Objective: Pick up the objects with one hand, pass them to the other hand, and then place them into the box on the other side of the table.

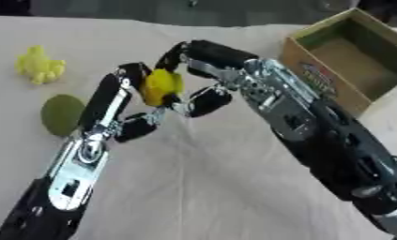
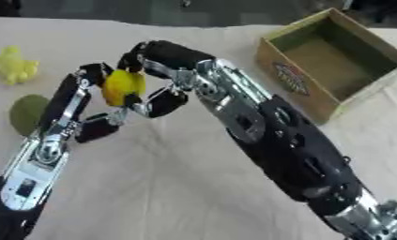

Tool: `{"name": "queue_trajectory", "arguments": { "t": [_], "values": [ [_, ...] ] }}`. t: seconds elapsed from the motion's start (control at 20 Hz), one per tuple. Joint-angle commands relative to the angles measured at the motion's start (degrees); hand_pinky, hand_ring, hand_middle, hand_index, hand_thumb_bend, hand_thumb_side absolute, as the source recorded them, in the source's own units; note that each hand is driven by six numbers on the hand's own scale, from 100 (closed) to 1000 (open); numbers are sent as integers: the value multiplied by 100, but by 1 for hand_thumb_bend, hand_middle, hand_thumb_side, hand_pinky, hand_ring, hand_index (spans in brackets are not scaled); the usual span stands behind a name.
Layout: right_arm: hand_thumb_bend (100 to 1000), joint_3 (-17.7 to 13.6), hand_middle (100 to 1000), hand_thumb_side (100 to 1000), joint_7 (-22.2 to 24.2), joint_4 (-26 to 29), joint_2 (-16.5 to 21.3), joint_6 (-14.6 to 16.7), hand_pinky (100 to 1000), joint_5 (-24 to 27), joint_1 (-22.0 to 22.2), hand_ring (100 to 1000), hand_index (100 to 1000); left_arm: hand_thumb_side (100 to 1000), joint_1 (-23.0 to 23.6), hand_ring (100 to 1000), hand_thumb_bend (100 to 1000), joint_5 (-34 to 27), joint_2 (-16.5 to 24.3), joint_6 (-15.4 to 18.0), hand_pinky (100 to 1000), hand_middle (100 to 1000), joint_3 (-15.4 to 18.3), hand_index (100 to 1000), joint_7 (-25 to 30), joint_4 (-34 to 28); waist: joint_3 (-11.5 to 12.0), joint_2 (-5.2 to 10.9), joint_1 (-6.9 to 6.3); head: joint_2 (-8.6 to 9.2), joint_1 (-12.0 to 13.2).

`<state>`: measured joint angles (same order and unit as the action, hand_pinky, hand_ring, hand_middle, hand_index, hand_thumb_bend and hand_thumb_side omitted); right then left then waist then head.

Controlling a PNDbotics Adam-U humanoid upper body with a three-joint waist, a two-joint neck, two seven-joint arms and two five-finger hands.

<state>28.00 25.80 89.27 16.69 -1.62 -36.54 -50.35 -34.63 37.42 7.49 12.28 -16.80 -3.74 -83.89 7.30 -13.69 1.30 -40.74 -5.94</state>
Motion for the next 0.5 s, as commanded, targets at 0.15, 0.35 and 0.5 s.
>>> {"name": "queue_trajectory", "arguments": {
  "t": [0.15, 0.35, 0.5],
  "values": [
    [100, 8, 555, 204, 61, -14, 50, -76, 930, 127, -69, 756, 671, 205, -99, 518, 335, -8, -9, -13, 544, 576, 14, 663, -117, -125, 9, 157, -15, -22, -9],
    [100, -39, 553, 206, 94, 16, 88, -148, 933, 230, -46, 756, 673, 341, -77, 547, 502, 63, 5, -153, 570, 615, 59, 738, -190, -56, 4, 163, -22, -9, -21],
    [100, -104, 553, 204, 81, 95, 147, -214, 936, 333, -18, 757, 676, 364, -50, 562, 540, 184, 23, -301, 583, 630, 107, 752, -259, -2, -3, 165, -26, 4, -28]
  ]
}}
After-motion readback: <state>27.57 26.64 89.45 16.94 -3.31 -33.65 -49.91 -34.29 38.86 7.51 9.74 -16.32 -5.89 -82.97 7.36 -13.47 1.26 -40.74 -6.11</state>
